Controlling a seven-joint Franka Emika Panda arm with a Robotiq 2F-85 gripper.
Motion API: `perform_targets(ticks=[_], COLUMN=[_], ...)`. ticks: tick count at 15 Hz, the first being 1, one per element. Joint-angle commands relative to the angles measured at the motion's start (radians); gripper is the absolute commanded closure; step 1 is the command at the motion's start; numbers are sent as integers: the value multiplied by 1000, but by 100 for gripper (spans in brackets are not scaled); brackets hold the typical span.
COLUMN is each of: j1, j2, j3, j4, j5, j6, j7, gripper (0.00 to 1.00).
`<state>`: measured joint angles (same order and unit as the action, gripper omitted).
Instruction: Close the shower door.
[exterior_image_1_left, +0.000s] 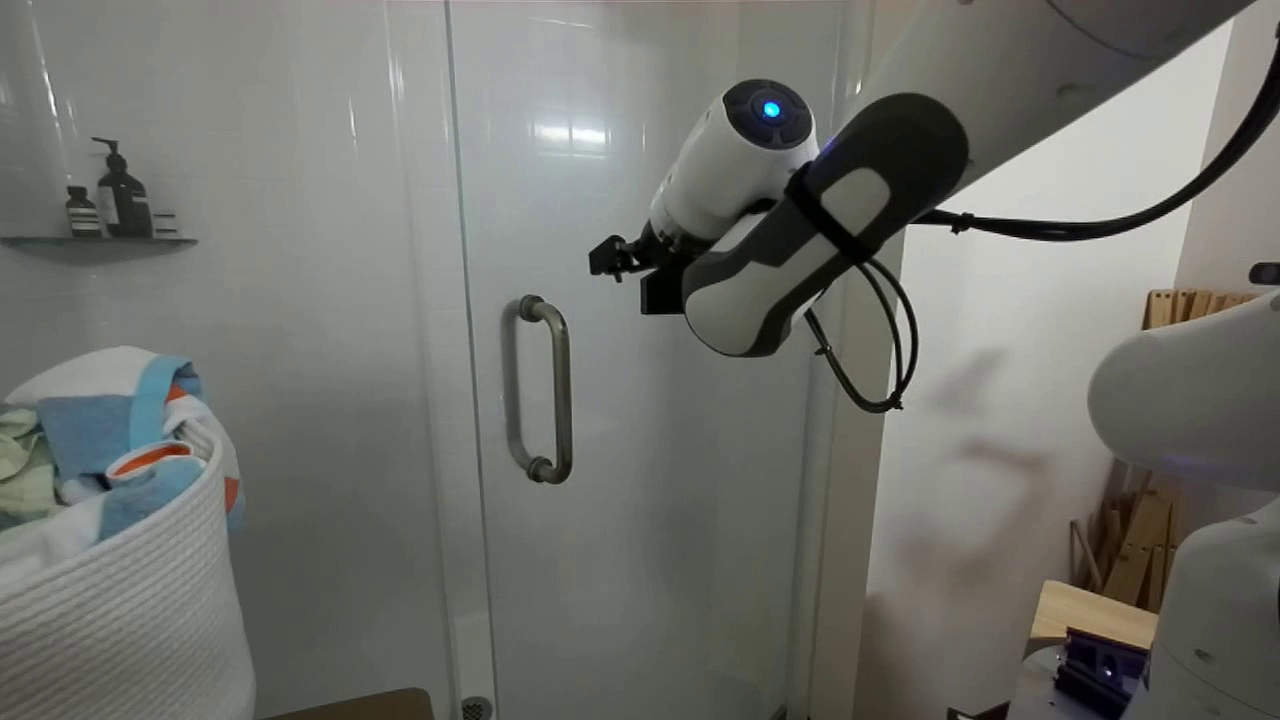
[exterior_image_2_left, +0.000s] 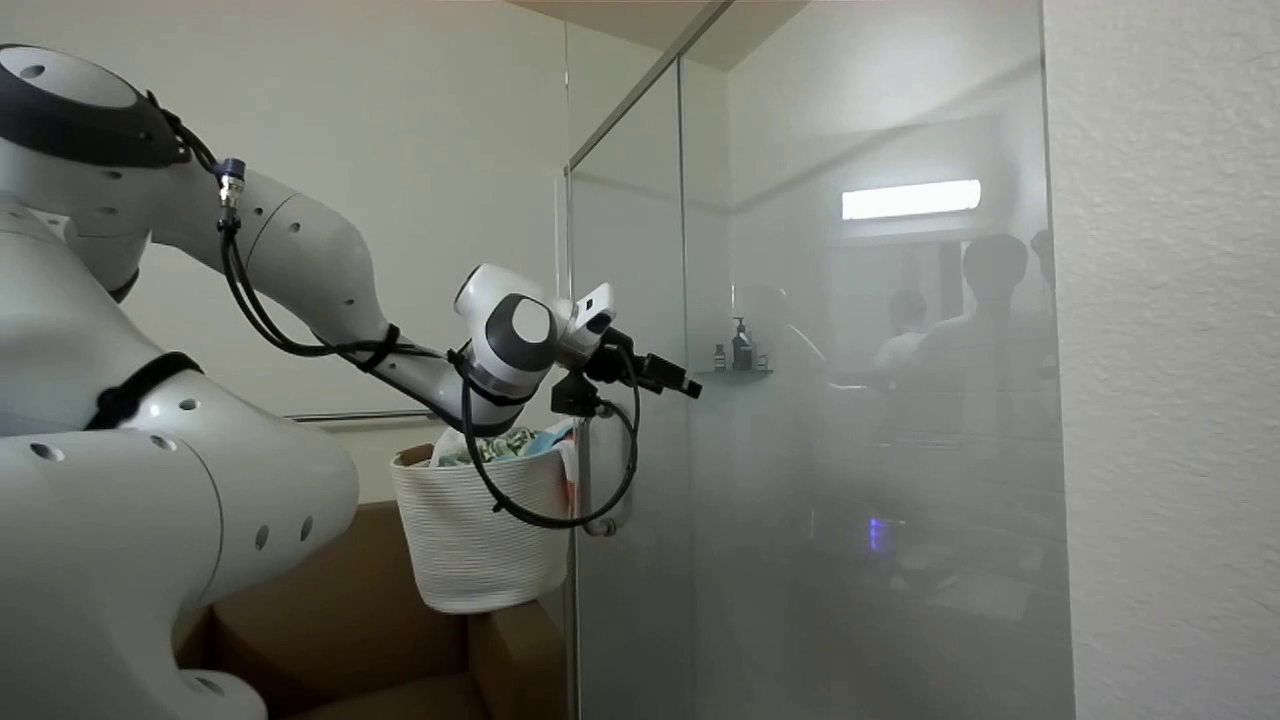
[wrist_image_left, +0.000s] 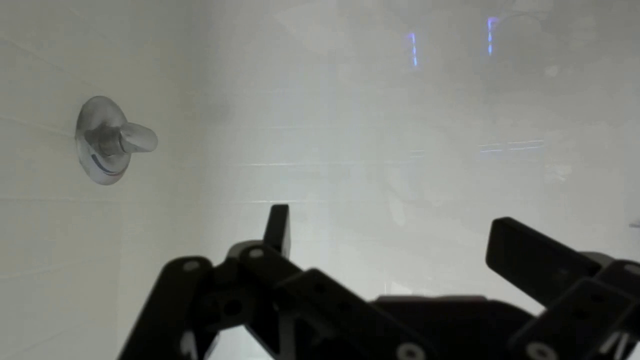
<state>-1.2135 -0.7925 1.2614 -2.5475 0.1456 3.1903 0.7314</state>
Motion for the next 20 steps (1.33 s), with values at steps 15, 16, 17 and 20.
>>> perform_targets(ticks=[15, 16, 17, 20], j1=[-266, -269, -271, -291], j2=[-10, -10, -10, 1], j3=[188, 190, 192, 201], j4=[137, 139, 140, 163], j5=[59, 59, 59, 46], j6=[-29, -32, -33, -50], j7=[-20, -20, -20, -32], gripper=[0, 0, 0, 0])
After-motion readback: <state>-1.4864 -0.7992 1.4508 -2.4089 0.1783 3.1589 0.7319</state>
